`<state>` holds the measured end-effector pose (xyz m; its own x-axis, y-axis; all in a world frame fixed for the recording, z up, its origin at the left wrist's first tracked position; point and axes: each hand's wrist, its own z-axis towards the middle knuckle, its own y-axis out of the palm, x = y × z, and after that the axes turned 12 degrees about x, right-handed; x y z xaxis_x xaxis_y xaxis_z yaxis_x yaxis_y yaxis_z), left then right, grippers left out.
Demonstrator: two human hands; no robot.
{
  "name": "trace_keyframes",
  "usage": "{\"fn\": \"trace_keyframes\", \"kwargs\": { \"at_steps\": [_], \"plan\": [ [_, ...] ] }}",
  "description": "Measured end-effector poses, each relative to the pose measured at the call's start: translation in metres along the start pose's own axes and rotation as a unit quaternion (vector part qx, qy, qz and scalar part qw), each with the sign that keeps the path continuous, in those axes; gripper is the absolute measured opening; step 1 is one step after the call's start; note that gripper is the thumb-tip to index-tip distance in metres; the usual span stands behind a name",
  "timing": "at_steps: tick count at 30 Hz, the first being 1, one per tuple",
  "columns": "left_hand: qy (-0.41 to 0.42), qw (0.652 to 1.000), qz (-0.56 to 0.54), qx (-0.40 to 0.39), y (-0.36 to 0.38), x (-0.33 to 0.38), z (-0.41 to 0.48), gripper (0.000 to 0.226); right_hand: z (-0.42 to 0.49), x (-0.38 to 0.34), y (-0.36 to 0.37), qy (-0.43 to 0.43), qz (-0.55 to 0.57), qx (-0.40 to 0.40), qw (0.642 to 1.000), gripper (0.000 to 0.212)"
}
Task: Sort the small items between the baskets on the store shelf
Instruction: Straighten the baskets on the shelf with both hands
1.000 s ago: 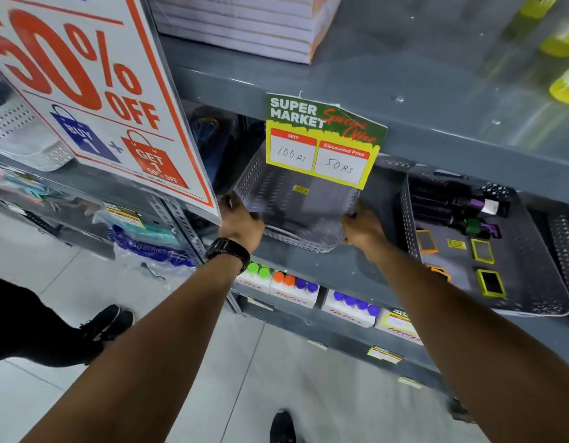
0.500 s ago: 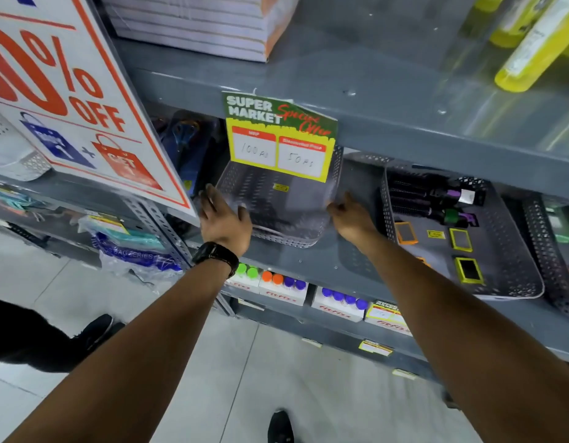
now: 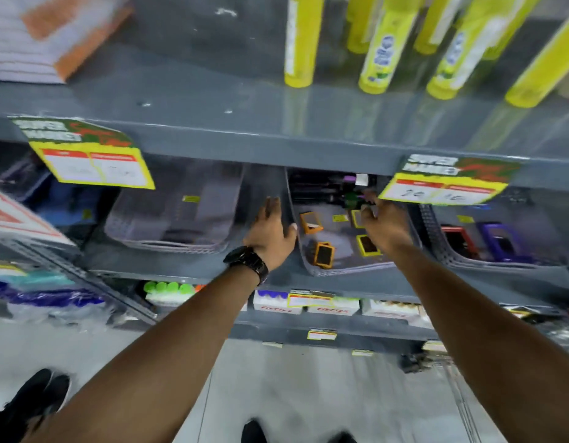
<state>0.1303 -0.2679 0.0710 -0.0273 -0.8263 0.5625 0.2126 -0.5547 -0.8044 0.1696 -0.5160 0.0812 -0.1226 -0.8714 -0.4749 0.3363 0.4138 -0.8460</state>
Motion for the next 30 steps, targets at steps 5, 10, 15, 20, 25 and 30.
{"fn": "trace_keyframes", "kwargs": {
  "at_steps": [5, 10, 15, 20, 25, 30],
  "plan": [
    [-0.127, 0.983, -0.093, -0.097, 0.024, 0.016, -0.011, 0.050, 0.002, 0.061, -0.018, 0.022, -0.029, -0.018, 0.999, 0.054],
    [-0.115, 0.985, -0.080, -0.100, 0.027, 0.032, -0.012, 0.019, -0.003, 0.086, -0.019, 0.108, 0.027, -0.090, 0.990, 0.078],
    [-0.099, 0.994, 0.019, -0.053, 0.026, 0.035, 0.002, 0.024, 0.000, 0.079, -0.011, 0.120, 0.010, -0.113, 0.986, 0.068],
    [-0.132, 0.984, 0.094, -0.068, 0.030, 0.027, 0.014, 0.023, -0.005, 0.072, -0.005, 0.108, 0.002, -0.106, 0.989, 0.067],
    [-0.136, 0.984, 0.100, -0.060, 0.035, 0.023, 0.018, 0.022, -0.008, 0.067, -0.002, 0.095, -0.024, -0.103, 0.990, 0.069],
    [-0.145, 0.979, 0.126, -0.069, 0.037, 0.022, 0.016, 0.051, -0.008, 0.067, -0.005, 0.091, -0.018, -0.112, 0.989, 0.067]
  ]
}}
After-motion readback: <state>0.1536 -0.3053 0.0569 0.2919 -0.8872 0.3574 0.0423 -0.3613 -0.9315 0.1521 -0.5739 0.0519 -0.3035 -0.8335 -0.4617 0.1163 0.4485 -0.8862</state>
